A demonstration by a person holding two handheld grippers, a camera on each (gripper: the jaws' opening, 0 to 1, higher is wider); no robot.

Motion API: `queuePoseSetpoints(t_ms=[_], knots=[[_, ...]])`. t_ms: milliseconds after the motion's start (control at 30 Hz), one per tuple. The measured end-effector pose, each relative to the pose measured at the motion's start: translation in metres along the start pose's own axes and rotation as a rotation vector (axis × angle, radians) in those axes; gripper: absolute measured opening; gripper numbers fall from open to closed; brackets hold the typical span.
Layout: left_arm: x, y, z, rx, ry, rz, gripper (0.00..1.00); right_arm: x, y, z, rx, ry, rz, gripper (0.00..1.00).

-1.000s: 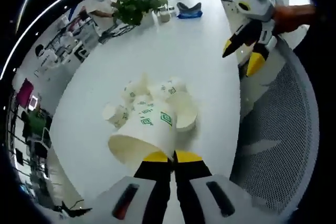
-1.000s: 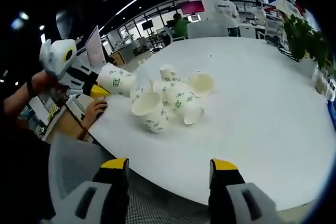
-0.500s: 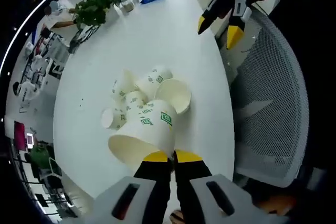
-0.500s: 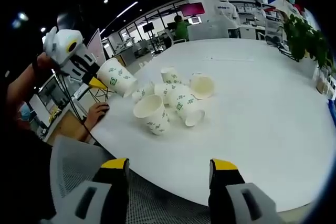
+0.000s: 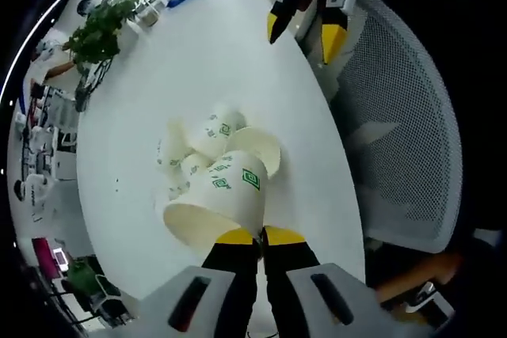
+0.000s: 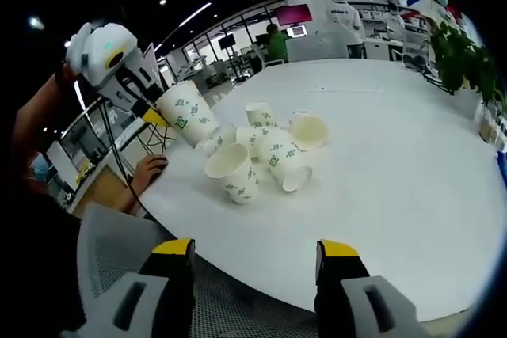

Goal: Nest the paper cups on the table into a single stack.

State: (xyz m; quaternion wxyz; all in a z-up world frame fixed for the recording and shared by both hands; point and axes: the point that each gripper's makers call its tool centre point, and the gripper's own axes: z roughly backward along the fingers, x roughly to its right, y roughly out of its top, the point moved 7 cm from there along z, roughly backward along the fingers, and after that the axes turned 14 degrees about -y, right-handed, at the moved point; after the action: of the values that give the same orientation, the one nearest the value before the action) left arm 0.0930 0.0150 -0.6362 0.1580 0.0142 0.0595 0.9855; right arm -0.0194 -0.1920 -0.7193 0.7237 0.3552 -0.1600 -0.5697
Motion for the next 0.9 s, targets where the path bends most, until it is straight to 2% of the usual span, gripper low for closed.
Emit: queuePoseSetpoints(t_ms=[100, 367, 700, 767, 900], knots=[[-0.004, 0.006, -0.003, -0.053, -0.002, -0.059, 0.0, 0.009, -0.001, -0.004, 0.004, 0.0, -0.008, 0.61], [-0.005, 0.018, -0.018, -0.165, -0.016, -0.161, 0.0, 0.007, 0.002, 0.0, 0.011, 0.003, -0.014, 0.61], [-0.003, 0.031, -0.032, -0.225, -0.037, -0.231, 0.0, 0.005, 0.003, 0.0, 0.02, 0.008, -0.002, 0.62], [-0.003, 0.031, -0.036, -0.25, -0.042, -0.249, 0.0, 0.002, 0.004, 0.001, 0.025, 0.017, 0.009, 0.64], [-0.001, 0.037, -0.04, -0.262, -0.057, -0.267, 0.0, -0.002, 0.004, 0.004, 0.033, 0.028, 0.036, 0.7]])
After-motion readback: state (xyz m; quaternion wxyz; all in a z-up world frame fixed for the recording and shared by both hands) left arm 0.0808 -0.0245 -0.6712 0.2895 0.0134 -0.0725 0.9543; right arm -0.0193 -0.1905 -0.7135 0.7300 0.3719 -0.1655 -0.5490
